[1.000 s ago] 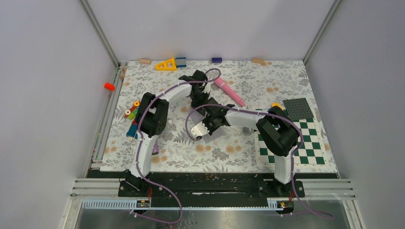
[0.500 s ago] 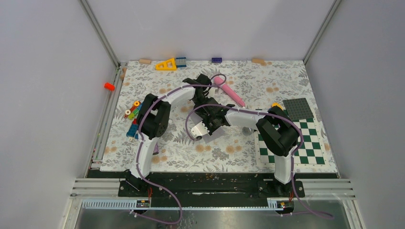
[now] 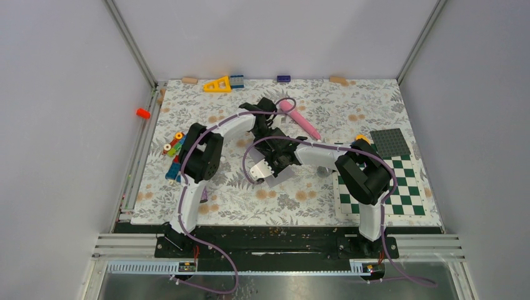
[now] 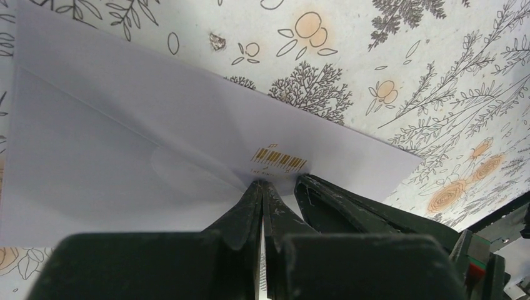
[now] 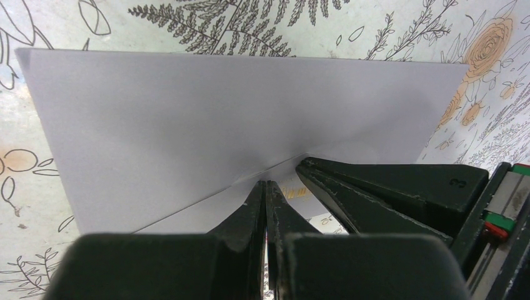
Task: Place the letter into the envelope and seal it
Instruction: Seal the envelope flap on the envelope.
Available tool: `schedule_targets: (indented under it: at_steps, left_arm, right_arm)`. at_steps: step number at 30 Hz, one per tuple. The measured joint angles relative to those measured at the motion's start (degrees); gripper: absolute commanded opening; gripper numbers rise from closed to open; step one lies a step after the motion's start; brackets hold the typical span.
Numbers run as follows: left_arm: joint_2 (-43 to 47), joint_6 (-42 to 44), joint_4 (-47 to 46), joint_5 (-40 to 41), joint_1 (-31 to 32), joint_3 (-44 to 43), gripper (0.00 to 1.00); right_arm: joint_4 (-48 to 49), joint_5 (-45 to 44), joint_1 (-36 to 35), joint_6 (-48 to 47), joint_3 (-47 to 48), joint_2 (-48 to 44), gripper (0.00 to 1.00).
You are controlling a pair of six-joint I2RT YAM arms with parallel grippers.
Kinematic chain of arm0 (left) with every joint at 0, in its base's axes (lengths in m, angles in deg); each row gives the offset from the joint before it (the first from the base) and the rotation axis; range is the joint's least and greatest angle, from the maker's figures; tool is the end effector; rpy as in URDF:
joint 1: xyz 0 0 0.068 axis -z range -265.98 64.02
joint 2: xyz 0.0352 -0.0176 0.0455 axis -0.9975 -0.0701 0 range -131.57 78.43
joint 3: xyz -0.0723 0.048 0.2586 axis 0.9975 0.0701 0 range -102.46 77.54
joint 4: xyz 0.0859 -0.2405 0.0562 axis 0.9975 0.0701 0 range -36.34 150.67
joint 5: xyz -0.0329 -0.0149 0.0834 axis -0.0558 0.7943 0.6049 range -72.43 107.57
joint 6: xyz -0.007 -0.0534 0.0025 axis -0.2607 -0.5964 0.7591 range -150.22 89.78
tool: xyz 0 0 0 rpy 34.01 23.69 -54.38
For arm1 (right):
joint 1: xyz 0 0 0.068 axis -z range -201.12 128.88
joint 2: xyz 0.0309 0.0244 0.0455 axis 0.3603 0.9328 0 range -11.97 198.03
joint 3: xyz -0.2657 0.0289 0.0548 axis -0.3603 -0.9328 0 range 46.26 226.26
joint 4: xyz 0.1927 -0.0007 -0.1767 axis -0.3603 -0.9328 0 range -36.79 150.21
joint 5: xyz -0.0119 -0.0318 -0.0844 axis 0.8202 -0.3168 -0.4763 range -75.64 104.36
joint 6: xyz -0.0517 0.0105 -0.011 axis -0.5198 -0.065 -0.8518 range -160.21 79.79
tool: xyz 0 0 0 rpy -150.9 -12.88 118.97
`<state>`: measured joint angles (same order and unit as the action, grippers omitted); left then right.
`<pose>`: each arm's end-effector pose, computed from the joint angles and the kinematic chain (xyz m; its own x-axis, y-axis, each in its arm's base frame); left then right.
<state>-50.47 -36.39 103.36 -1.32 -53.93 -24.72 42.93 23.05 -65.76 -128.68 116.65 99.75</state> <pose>0.3814 -0.2522 0.1581 -0.8798 0.4308 -0.2010 0.4751 0.8123 -0.3382 0.2797 0.2836 0.1488 0.7341 -0.6638 -0.1430 -0.6273 -0.5823 -0.5172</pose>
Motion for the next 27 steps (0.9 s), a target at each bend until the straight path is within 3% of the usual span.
schedule_targets:
  at_steps: [27]
  left_arm:
    - [-5.5,-3.3,1.6,7.0,-2.9,-10.4,0.0]
  right_arm:
    - [0.1,0.0,0.0,-0.2,0.0,0.0,0.0]
